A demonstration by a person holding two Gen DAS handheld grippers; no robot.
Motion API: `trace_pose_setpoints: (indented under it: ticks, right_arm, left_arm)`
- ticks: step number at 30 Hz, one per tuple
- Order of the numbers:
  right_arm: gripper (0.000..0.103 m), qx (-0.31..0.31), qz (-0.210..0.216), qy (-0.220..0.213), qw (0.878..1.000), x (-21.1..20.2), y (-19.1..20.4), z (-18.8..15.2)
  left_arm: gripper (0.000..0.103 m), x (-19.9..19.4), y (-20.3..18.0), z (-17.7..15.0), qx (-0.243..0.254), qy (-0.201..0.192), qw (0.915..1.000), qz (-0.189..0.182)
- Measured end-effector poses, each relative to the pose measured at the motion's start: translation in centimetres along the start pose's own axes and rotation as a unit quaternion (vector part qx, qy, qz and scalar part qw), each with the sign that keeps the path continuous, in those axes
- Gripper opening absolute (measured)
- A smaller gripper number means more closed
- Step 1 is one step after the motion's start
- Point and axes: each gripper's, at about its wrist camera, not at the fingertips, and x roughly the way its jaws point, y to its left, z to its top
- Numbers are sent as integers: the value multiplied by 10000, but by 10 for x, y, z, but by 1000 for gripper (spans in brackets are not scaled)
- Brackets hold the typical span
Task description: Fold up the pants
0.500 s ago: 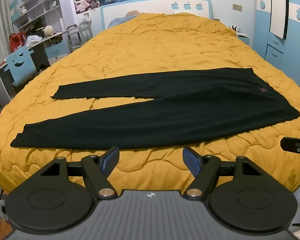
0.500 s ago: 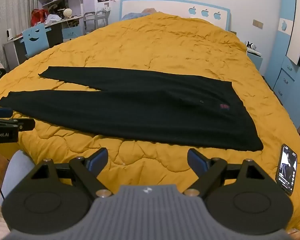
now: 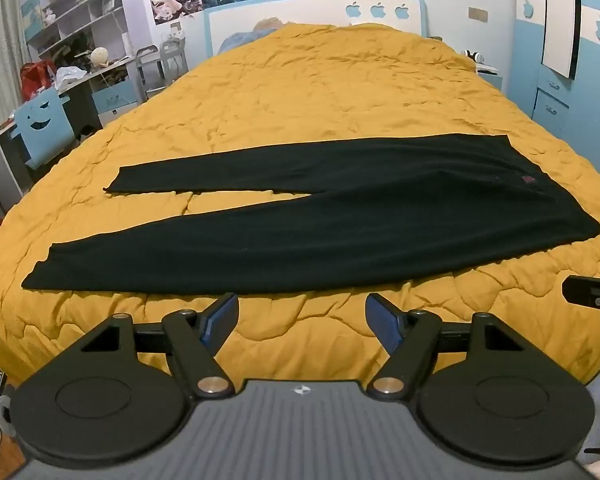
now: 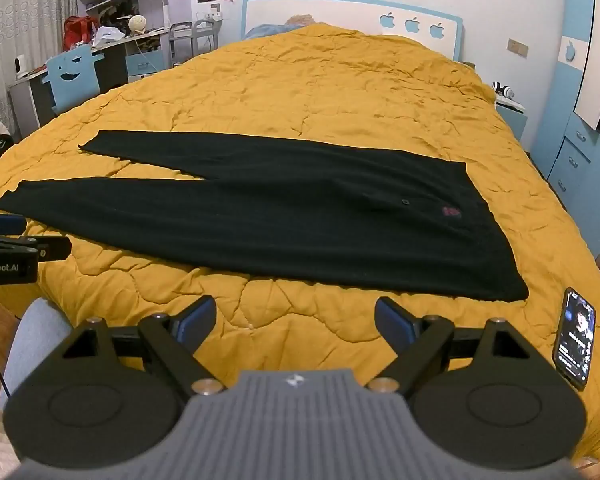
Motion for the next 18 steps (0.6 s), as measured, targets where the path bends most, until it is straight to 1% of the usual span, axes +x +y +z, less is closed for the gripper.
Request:
trace_pose_setpoints:
  ticks: [7, 18]
  right_arm:
    - [83, 2, 13, 35, 10000, 4, -6, 4]
    - [83, -54, 1, 42, 10000, 2, -1, 6]
  left_arm:
    - [85, 0, -1, 0, 0, 5, 10000, 6]
    - [85, 3, 0, -1, -25, 8, 10000, 15]
